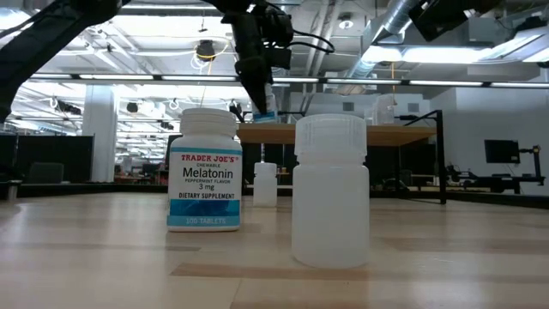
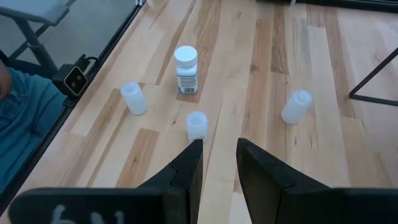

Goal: Pick and place medicine bottles onto shelf by color
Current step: Put the left white blue pill bottle on the shelf aligned with the other white blue pill bottle

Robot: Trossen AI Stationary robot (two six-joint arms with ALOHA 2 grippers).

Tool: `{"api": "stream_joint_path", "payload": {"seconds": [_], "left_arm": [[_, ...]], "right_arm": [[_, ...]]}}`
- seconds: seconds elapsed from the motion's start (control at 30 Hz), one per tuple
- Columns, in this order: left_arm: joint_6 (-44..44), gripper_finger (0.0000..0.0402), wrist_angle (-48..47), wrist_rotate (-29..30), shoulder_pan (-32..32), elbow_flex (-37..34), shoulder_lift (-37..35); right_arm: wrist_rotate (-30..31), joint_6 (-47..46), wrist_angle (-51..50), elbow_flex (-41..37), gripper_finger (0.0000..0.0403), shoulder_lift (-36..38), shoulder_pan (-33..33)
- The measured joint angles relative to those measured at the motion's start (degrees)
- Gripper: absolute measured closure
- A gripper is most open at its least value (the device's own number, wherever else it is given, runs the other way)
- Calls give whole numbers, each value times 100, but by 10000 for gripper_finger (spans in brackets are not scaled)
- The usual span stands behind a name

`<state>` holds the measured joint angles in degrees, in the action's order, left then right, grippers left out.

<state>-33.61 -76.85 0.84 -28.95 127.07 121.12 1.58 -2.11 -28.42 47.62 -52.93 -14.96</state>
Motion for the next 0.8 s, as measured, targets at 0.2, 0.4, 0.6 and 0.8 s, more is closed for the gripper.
{"api": "stream_joint_path", "payload": {"seconds": [0.2, 0.4, 0.6, 0.8], "left_arm": [[-224, 262, 79, 78, 24, -2, 0], [-204, 262, 78, 249, 42, -2, 0], [66, 261, 80, 251, 67, -4, 0], [118, 261, 89, 251, 67, -4, -1]], "right_arm": [[0, -85, 0, 0, 282, -1, 0], [0, -92, 0, 0, 282, 0, 0], [0, -92, -2, 0, 282, 0, 0], [0, -96, -12, -1, 282, -1, 0]]}}
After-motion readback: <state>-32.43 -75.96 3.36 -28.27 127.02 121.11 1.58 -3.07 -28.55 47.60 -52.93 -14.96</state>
